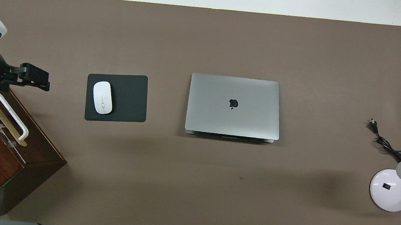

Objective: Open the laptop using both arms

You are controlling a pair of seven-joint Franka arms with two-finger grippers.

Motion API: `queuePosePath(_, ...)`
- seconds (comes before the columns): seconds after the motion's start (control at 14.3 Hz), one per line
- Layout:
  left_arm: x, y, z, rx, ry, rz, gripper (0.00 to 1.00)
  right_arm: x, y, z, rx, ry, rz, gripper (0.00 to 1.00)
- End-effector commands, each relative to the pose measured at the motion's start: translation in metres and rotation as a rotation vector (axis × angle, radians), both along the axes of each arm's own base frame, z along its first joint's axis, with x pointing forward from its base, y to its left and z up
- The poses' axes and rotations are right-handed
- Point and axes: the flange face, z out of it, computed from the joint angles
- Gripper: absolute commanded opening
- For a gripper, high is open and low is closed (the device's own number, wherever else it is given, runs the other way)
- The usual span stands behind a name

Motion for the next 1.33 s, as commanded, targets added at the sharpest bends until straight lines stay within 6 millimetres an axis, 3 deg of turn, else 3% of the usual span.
queuePosePath(0.0,-0.0030,-0.0016,0.0057,-0.008,0.047,-0.017,1.00,-0.0072,-0.0041,0.0022,-0.001,0.014,0.018,1.00)
queuePosePath(1.26,0.0027,-0.0061,0.0072,-0.017,0.009,-0.014,1.00,-0.0055,-0.0021,0.0041,-0.005,-0.001,0.022,1.00)
